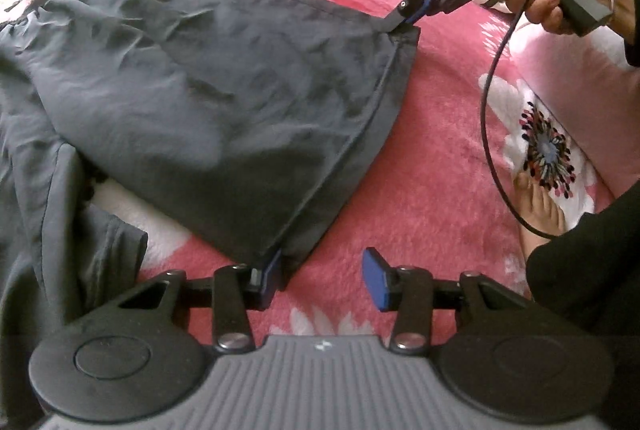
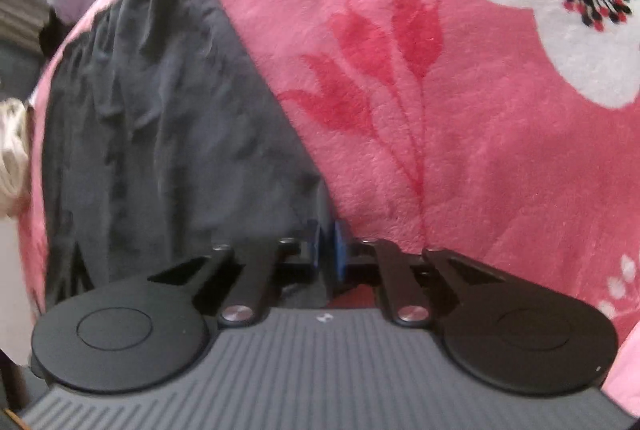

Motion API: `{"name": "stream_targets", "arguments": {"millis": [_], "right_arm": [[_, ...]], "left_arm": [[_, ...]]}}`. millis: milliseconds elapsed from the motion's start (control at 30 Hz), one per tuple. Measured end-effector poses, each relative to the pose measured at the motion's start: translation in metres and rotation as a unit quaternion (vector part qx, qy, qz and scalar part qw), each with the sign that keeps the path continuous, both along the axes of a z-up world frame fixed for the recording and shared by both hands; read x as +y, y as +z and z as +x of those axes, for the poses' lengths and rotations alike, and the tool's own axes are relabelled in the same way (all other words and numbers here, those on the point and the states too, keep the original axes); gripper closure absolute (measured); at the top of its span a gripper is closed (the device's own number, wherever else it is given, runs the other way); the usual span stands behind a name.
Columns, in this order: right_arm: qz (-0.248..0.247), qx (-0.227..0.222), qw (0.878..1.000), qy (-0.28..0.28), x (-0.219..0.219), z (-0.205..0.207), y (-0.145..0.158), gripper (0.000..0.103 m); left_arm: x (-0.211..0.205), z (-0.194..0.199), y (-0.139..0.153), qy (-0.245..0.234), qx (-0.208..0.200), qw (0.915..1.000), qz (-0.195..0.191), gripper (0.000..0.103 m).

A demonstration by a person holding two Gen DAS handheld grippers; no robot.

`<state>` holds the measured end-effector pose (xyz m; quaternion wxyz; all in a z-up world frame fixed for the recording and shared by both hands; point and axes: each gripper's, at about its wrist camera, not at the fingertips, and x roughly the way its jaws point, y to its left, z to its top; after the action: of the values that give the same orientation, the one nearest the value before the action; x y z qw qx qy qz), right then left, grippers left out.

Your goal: Fold clothes

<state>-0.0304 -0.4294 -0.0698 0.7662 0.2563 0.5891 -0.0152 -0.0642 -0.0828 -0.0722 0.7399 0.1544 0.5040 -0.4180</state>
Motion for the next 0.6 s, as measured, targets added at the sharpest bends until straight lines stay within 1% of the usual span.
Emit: {"name": "stream_targets", "arguments": {"millis": [33, 67, 133, 167, 200, 267, 333, 400, 467, 600], "right_arm": [[0.007, 0.001, 1.0, -0.005, -0.003, -0.001, 0.0, 0.096], [0.014, 0.002, 1.0, -0.009, -0.005, -0.002, -0.001, 0.094], [0.032, 0.002, 0.999, -0.014, -0.01, -0.002, -0.002, 0.093], [0.037, 0.001, 0.999, -0.015, -0.012, -0.002, -0.001, 0.09], [0.042, 0.0, 0.999, -0.017, -0.013, -0.002, 0.0, 0.087], [0.044, -0.003, 0.999, -0.018, -0.014, -0.001, -0.001, 0.067], [0.039, -0.002, 0.999, -0.016, -0.015, -0.001, -0.002, 0.061], [0.033, 0.0, 0.999, -0.011, -0.014, -0.001, -0.004, 0.058], [0.031, 0.003, 0.999, -0.005, -0.014, -0.003, -0.007, 0.056], [0.031, 0.003, 1.0, 0.002, -0.01, -0.008, -0.011, 0.056]], "left_arm": [[0.001, 0.0, 0.002, 0.003, 0.002, 1.0, -0.002, 0.058], [0.003, 0.001, 0.004, 0.006, 0.003, 1.0, -0.004, 0.058], [0.005, 0.002, 0.007, 0.011, 0.007, 0.9999, -0.009, 0.058], [0.009, 0.003, 0.012, 0.021, 0.006, 0.9996, -0.015, 0.058], [0.013, 0.005, 0.015, 0.032, 0.007, 0.9993, -0.021, 0.057], [0.018, 0.01, 0.019, 0.053, 0.015, 0.998, -0.031, 0.056], [0.021, 0.018, 0.015, 0.077, 0.03, 0.9961, -0.031, 0.055], [0.022, 0.024, 0.007, 0.097, 0.046, 0.994, -0.022, 0.055], [0.022, 0.025, 0.001, 0.103, 0.06, 0.9927, -0.02, 0.056], [0.019, 0.027, -0.008, 0.111, 0.072, 0.9911, -0.018, 0.055]]}}
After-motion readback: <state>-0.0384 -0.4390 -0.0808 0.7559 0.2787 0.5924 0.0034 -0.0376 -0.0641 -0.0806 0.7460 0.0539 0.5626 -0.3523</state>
